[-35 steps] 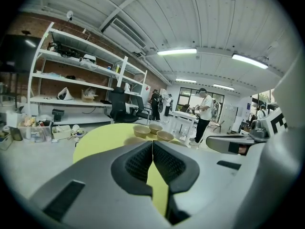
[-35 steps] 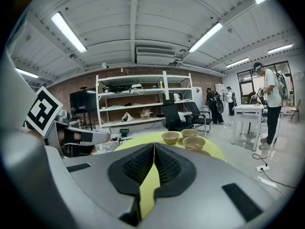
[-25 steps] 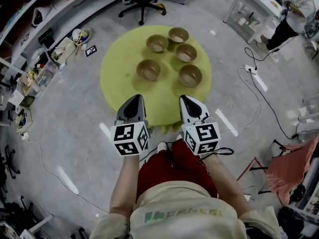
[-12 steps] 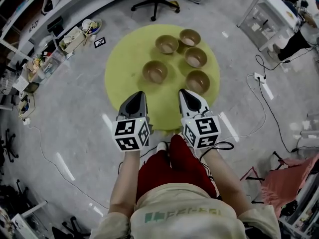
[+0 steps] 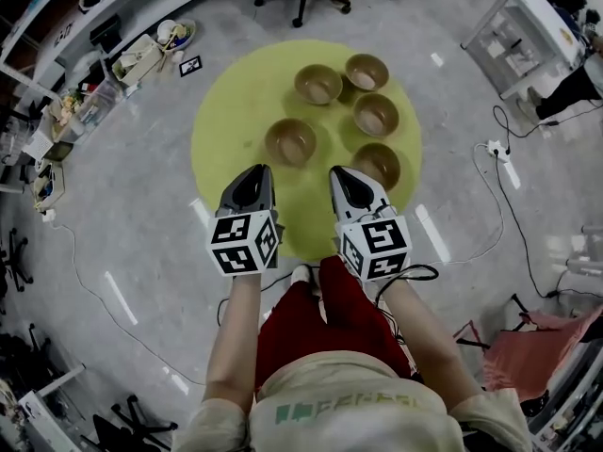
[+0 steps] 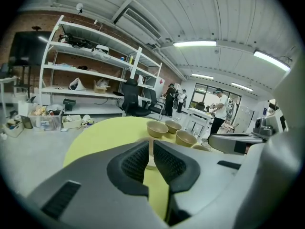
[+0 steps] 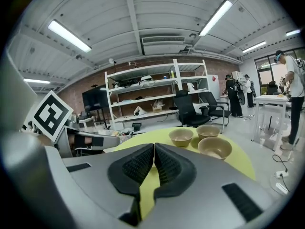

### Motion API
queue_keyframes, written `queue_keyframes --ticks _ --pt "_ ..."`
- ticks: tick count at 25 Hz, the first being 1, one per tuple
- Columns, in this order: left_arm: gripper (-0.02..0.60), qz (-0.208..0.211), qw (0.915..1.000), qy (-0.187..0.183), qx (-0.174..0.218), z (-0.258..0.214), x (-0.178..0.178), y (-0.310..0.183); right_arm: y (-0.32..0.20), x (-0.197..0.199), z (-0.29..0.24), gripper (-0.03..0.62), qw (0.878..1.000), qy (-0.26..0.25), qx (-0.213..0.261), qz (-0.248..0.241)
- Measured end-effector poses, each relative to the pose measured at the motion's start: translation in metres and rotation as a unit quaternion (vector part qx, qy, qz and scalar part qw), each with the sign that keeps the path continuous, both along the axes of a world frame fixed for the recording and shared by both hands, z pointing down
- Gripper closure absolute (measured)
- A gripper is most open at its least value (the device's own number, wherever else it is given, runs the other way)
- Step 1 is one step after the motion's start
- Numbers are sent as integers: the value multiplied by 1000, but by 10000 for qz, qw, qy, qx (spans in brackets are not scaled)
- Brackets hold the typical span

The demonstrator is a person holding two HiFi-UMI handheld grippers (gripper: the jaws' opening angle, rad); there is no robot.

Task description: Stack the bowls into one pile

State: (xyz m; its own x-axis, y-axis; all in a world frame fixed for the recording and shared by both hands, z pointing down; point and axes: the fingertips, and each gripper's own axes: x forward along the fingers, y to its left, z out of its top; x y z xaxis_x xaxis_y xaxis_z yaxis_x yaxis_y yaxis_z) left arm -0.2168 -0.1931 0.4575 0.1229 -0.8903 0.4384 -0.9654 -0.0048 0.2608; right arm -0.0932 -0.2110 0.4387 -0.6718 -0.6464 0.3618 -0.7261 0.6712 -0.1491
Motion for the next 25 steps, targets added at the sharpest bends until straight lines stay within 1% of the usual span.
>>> queue_keyframes --ticks 8,9,11,12,17,25 --pt "554 -172 9994 101 -268 22 -9 -33 -31 -11 18 557 9997 27 -222 -111" --pt "550 -187 9993 114 -307 26 -10 -35 -33 -12 20 557 9996 29 -242 -134" --pt "517 -204 9989 154 -397 34 -10 -40 -35 -14 26 557 9994 34 -307 -154" --pt "511 -214 9987 165 -441 38 -10 -42 -37 -16 29 557 9993 30 -334 -168" --pt "505 -293 9975 173 -626 54 -12 -54 -46 -19 39 557 9987 59 -436 -239" --pt "488 -353 9951 330 -863 73 -13 -63 -52 -24 50 557 9982 78 -515 -300"
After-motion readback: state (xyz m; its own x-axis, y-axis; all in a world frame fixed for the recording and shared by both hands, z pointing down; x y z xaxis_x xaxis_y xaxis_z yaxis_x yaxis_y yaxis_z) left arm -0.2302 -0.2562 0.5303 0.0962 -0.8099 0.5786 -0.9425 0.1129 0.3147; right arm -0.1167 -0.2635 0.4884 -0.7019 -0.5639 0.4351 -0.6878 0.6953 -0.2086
